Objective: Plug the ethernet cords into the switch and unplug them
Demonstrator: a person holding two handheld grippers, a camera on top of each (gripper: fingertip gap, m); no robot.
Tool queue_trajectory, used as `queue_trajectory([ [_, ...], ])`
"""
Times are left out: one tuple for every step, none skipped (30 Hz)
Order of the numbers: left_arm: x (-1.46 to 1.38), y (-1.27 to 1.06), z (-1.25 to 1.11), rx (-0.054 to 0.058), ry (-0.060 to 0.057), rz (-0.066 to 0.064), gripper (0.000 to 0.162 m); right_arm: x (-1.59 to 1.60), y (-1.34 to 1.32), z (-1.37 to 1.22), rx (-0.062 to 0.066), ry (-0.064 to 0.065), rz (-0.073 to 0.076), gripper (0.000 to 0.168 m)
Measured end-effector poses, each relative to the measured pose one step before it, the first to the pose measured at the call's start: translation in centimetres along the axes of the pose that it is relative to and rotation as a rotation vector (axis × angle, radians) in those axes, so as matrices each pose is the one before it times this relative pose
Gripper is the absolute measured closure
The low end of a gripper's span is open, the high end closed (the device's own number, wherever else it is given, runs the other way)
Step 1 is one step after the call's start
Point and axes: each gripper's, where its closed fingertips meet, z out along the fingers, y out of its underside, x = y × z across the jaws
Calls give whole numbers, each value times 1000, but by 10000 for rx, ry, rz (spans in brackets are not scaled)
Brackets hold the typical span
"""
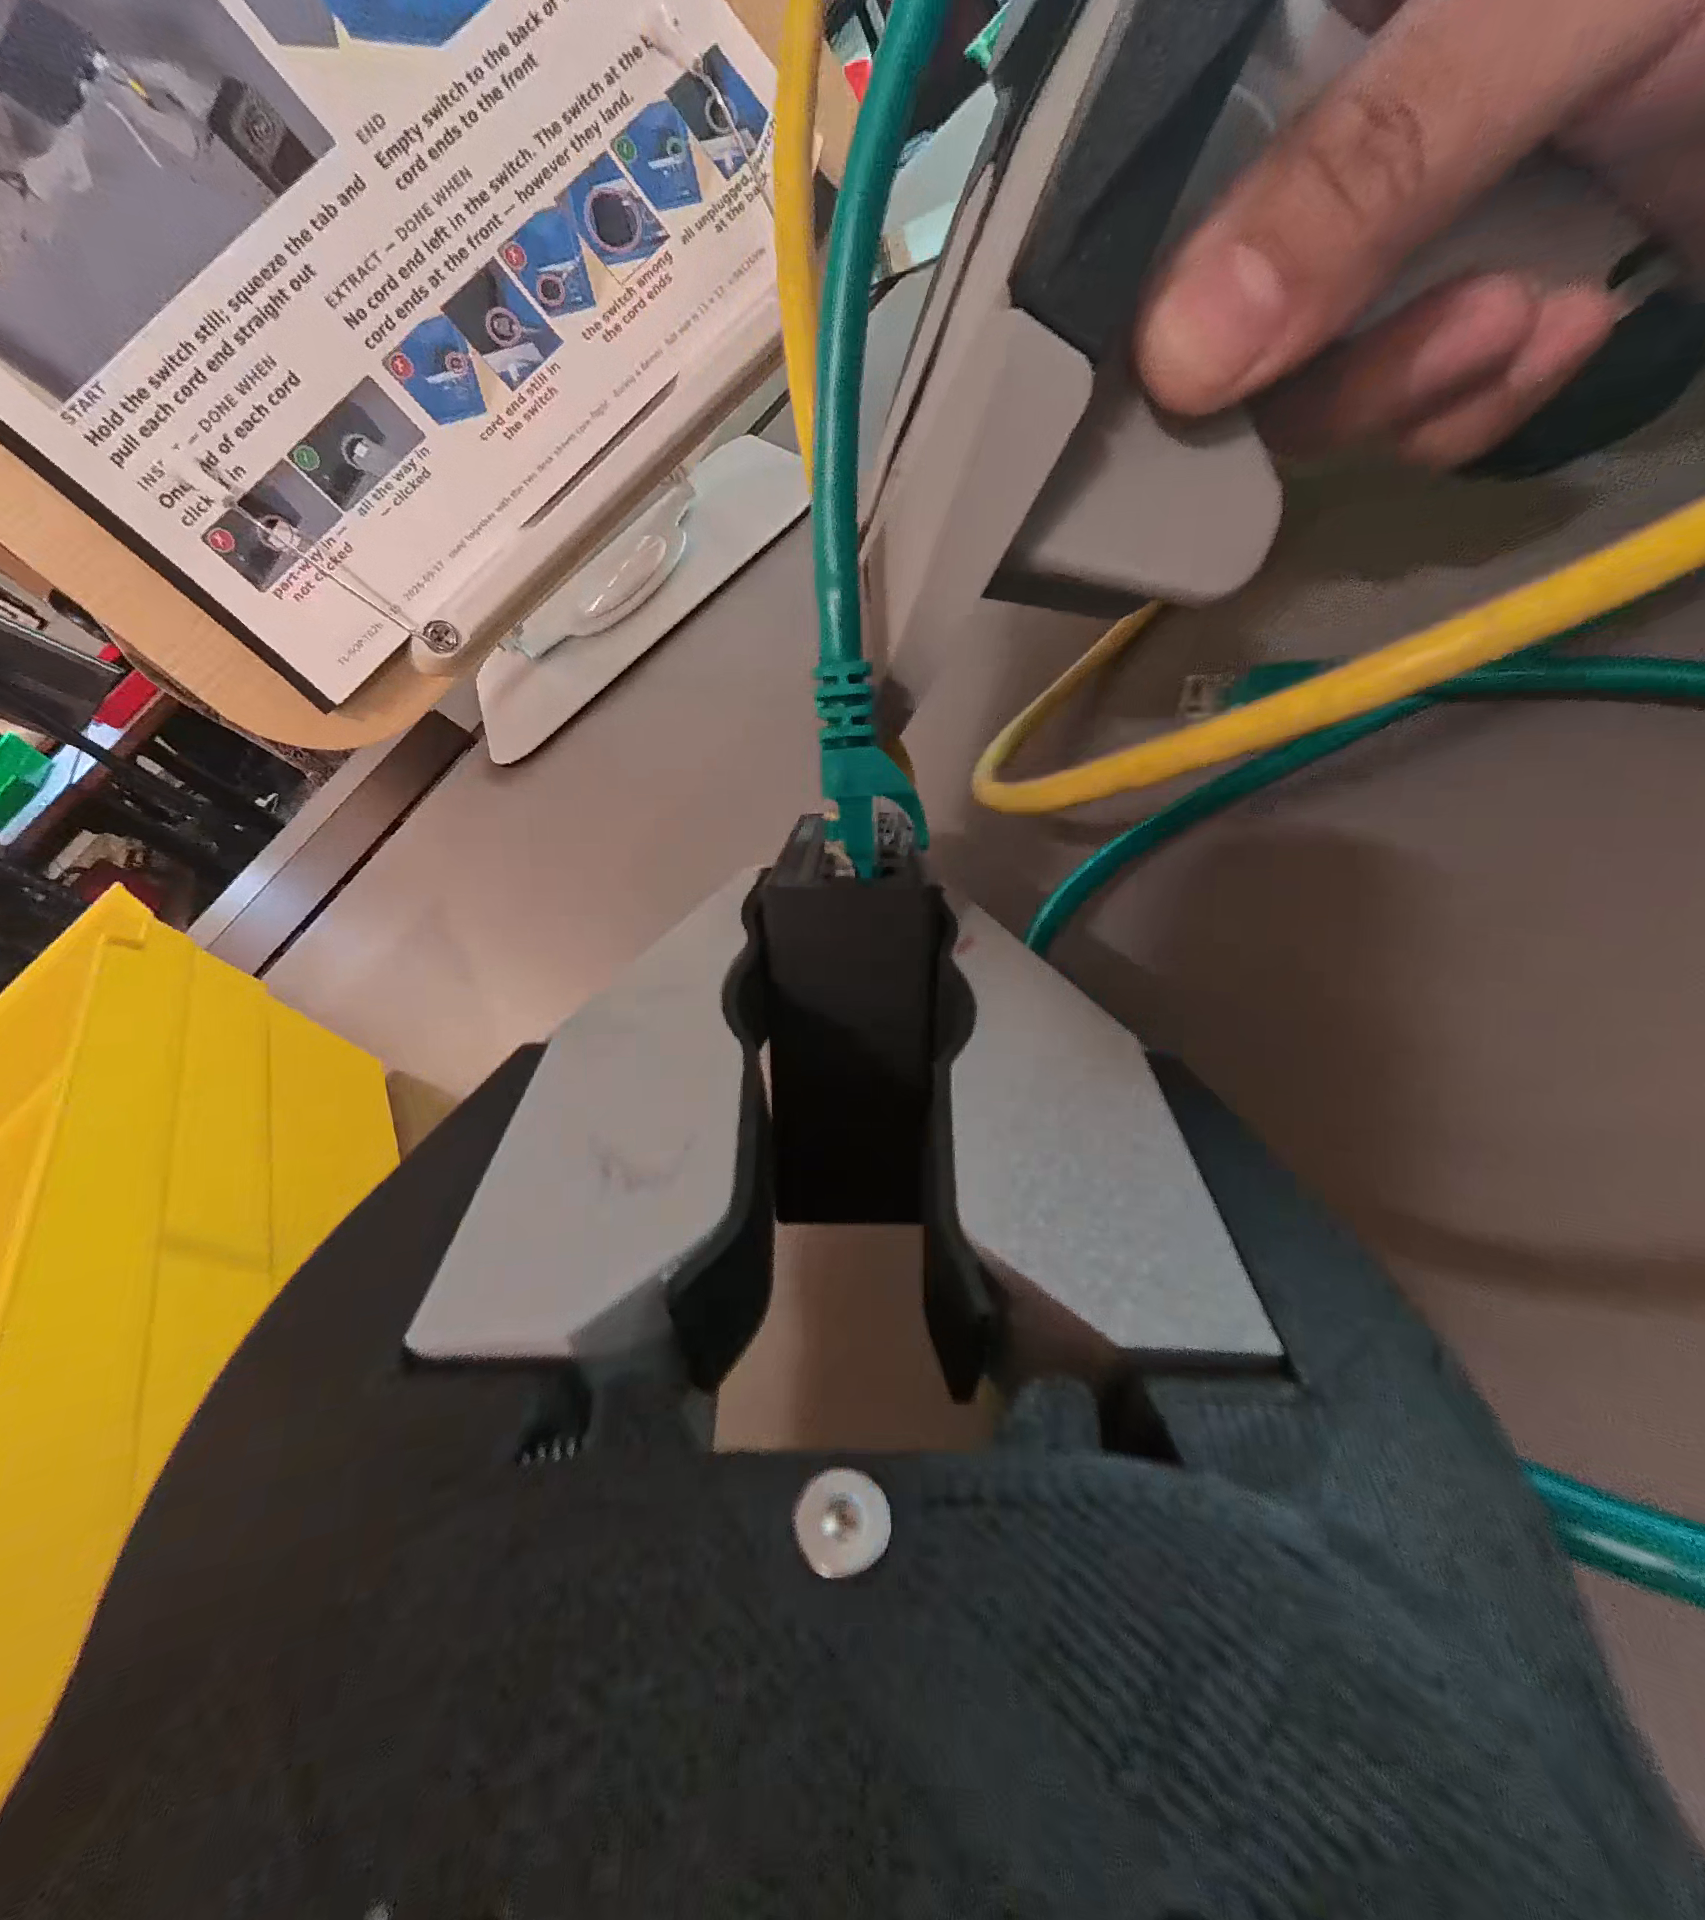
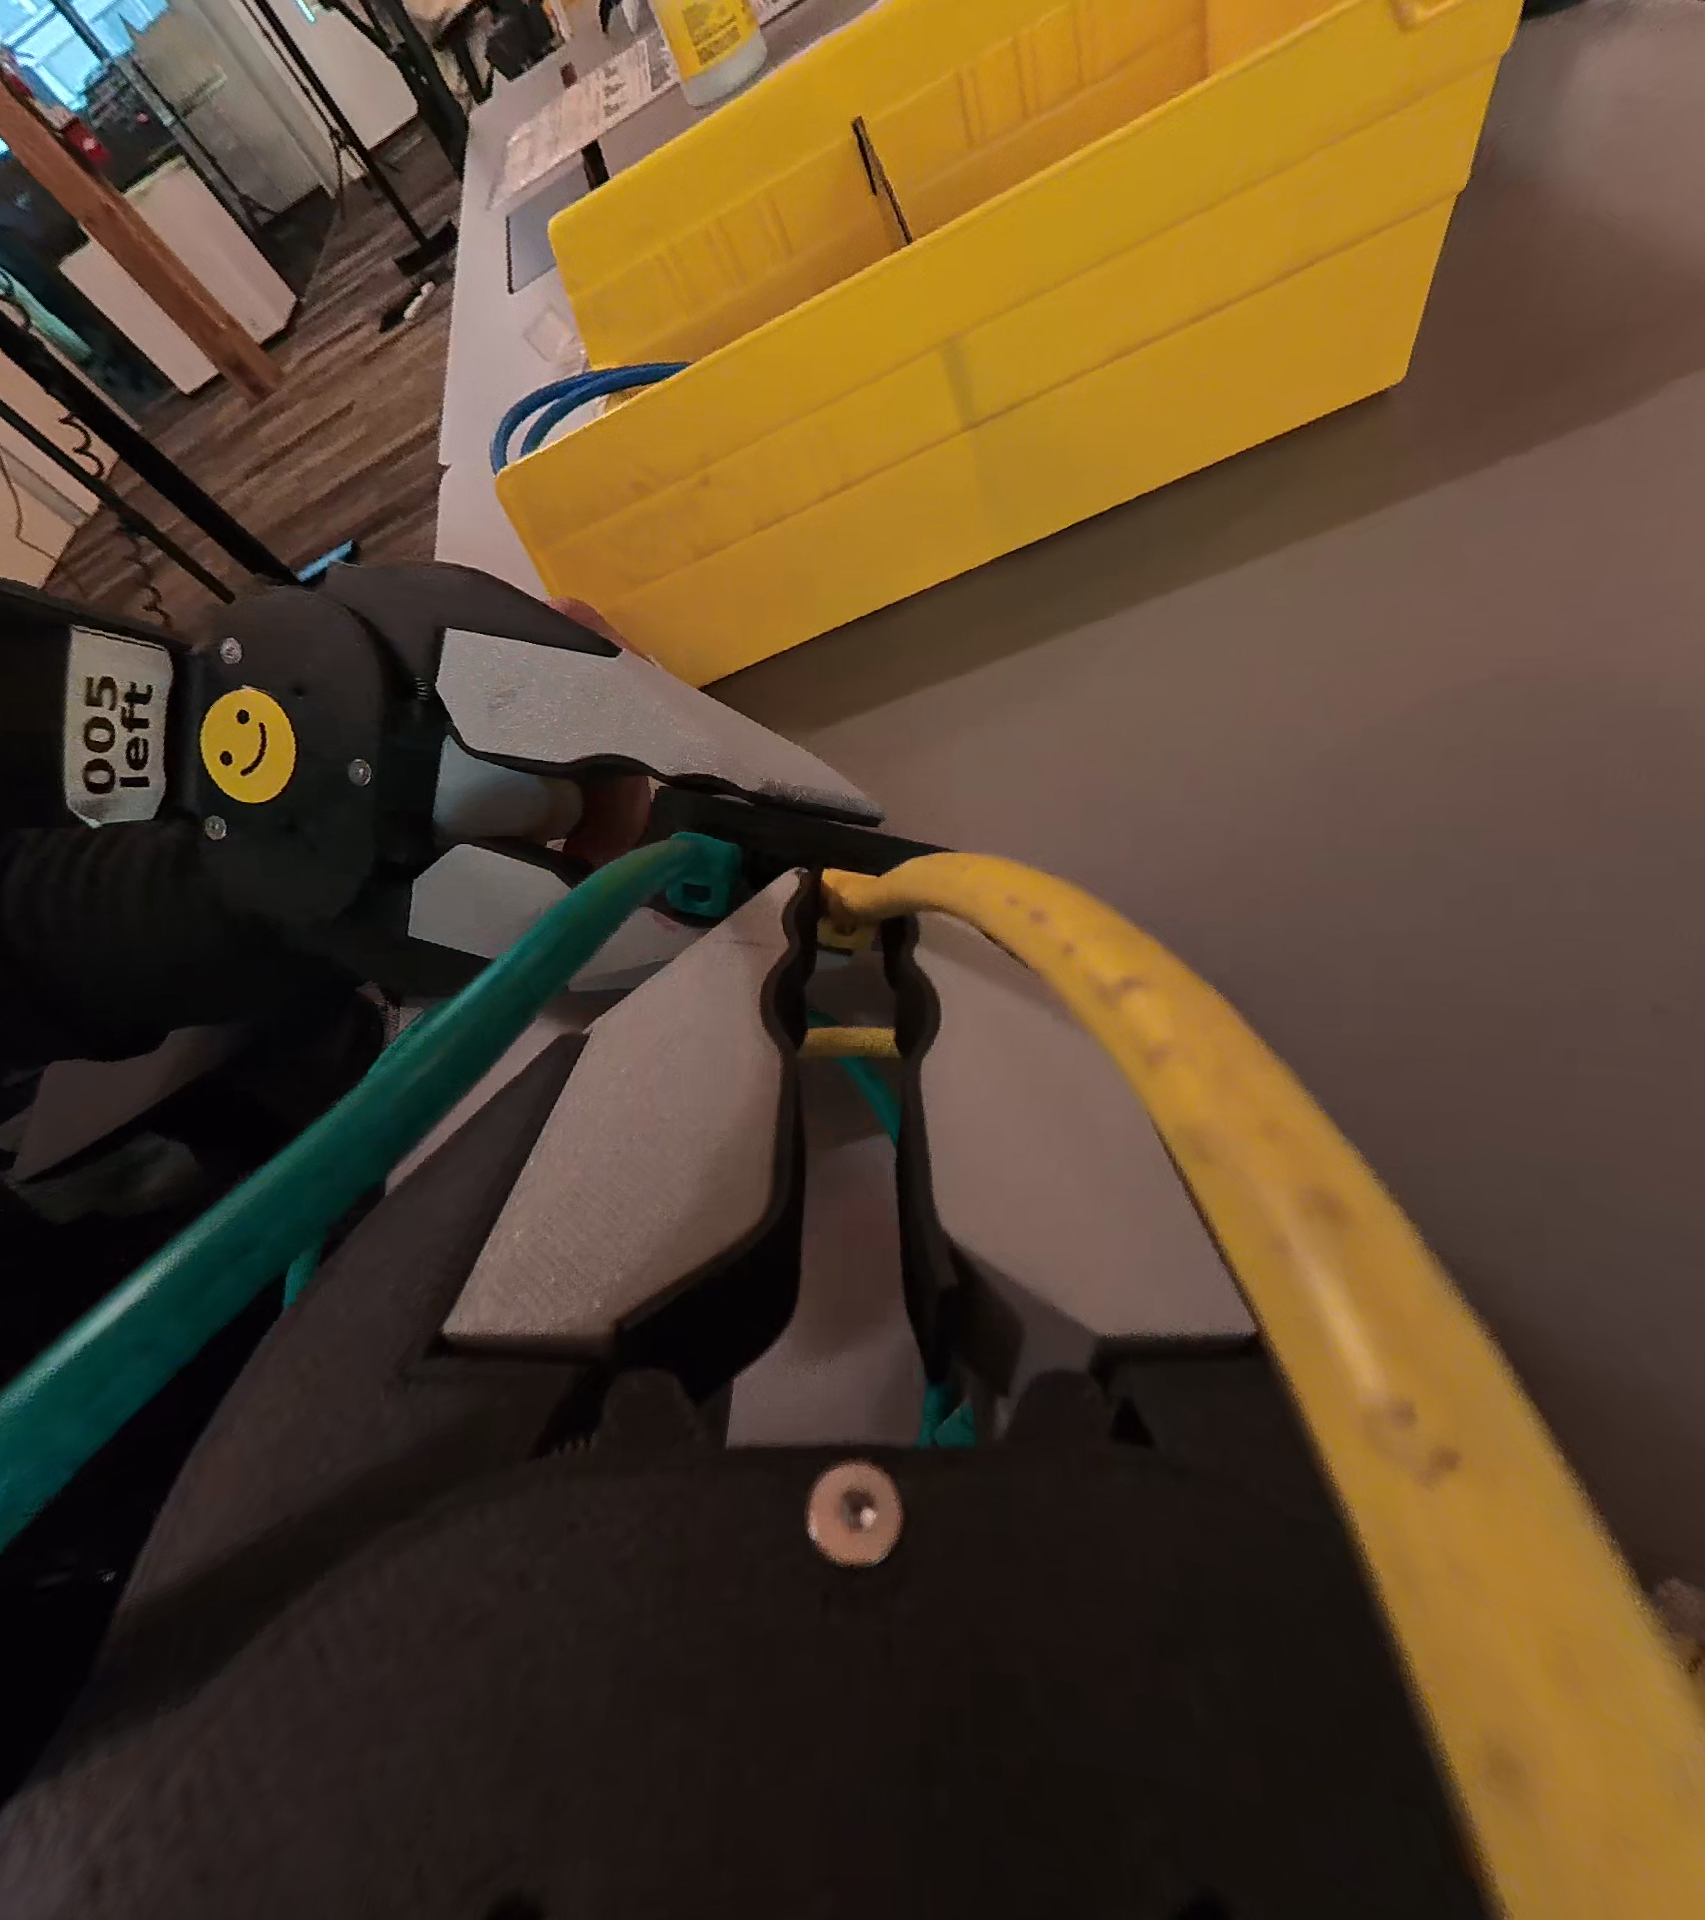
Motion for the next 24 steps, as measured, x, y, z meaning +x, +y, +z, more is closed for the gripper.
queue_trajectory([
  [20,-113,27,66,-36,108,136,-27,9,-85,-39,33,-6,158],
  [-37,-198,-26,79,-124,206,136,-63,-47,-100,12,-40,52,158],
  [-3,-304,-92,112,-155,321,136,-119,-54,-85,39,-120,105,158],
  [32,-374,-134,184,-131,303,136,-142,12,-113,5,-168,126,158],
  [-30,-436,-192,244,-102,206,136,-202,-15,-103,32,-205,139,159],
  [-162,-473,-222,294,-117,184,137,-250,-138,-81,117,-217,93,159],
  [-262,-616,-284,365,-155,156,136,-345,-253,-42,181,-275,100,159],
  [-179,-634,-282,338,-122,213,136,-361,-214,7,177,-342,161,159],
  [44,-421,-186,237,-49,298,136,-286,-36,-12,91,-354,183,160],
  [191,-276,-95,163,33,233,136,-193,120,-42,-3,-313,112,159],
  [136,-449,-165,282,57,132,135,-240,121,-48,14,-358,85,159],
  [74,-688,-257,403,77,0,135,-356,112,28,58,-488,188,160],
  [126,-730,-220,390,86,-86,135,-387,162,95,33,-568,323,160],
  [53,-656,-184,347,-1,55,135,-392,109,106,50,-536,257,160],
  [-51,-672,-195,336,-76,120,135,-459,-30,82,72,-472,89,159],
  [-185,-538,-133,259,-125,66,135,-465,-207,-5,126,-372,-31,159],
  [-216,-399,-6,238,-105,-31,135,-340,-319,-84,174,-264,9,159],
  [-232,-423,-1,271,-21,-192,135,-236,-280,-99,206,-270,157,159],
  [-120,-538,-16,307,95,-218,136,-306,-183,-75,181,-398,293,159],
  [92,-481,-17,237,192,18,136,-264,11,-28,67,-360,255,159],
  [209,-309,-20,156,209,210,136,-202,144,-32,-30,-240,144,159],
  [175,-32,-23,57,102,280,136,-96,112,-67,-35,-99,45,159],
  [88,72,-52,12,-35,264,136,21,77,-14,-29,13,6,159],
  [68,7,-75,63,-117,159,136,70,73,53,-37,15,29,159],
])
